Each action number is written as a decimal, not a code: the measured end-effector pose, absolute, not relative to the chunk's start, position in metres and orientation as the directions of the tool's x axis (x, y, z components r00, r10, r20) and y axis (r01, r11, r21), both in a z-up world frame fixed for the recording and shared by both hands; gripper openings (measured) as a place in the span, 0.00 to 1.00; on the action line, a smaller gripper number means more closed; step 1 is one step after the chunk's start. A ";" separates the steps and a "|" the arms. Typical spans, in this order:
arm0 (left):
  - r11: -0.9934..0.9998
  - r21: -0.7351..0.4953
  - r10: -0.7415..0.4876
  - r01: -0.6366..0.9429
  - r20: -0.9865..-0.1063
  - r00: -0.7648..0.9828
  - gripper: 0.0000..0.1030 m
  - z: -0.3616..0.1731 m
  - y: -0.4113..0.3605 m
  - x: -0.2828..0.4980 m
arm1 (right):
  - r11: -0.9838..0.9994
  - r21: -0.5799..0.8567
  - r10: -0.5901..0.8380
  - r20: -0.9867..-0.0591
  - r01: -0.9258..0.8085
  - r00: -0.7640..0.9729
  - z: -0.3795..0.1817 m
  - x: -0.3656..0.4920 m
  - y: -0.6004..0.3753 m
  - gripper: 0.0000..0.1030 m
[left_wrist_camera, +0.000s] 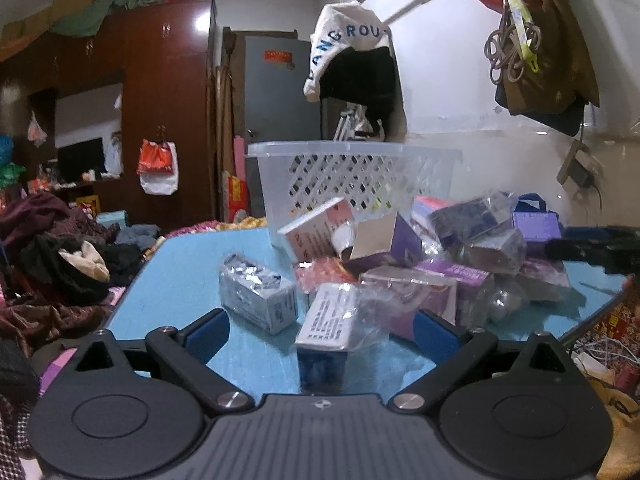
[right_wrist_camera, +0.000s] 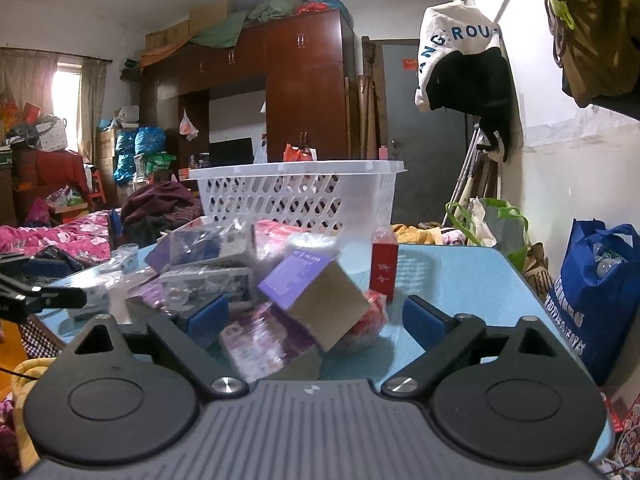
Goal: Organize objects
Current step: 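Grasp a plastic-wrapped white box with the left tool while the right tool grasps a tan box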
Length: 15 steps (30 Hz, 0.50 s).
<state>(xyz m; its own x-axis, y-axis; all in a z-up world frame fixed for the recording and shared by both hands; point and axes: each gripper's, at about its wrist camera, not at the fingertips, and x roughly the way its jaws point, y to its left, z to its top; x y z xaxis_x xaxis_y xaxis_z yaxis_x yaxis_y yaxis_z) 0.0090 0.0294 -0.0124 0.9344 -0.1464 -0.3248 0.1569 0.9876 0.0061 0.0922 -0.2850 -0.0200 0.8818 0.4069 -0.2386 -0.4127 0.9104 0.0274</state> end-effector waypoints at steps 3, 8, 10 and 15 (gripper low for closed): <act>0.983 -0.009 -0.176 0.185 -0.346 0.922 0.92 -0.017 0.033 0.016 | 0.909 0.023 0.408 -0.255 -0.416 0.877 -0.021 0.104 -0.284 0.88; 0.979 0.001 -0.188 0.202 -0.356 0.915 0.89 -0.024 0.033 0.023 | 0.897 0.017 0.429 -0.278 -0.442 0.860 -0.027 0.115 -0.278 0.81; 0.979 0.014 -0.184 0.201 -0.349 0.919 0.83 -0.025 0.030 0.025 | 0.894 0.024 0.437 -0.272 -0.448 0.857 -0.027 0.113 -0.280 0.73; 0.978 0.053 -0.173 0.204 -0.347 0.922 0.47 -0.028 0.019 0.025 | 0.895 0.022 0.438 -0.246 -0.446 0.865 -0.023 0.103 -0.285 0.54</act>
<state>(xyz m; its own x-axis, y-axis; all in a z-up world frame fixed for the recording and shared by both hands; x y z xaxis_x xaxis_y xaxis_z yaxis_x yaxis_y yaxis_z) 0.0251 0.0193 -0.0282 0.9217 -0.1733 -0.3469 0.2038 0.9776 0.0533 0.1026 -0.2846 -0.0227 0.8648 0.4377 -0.2458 -0.4465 0.8945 0.0223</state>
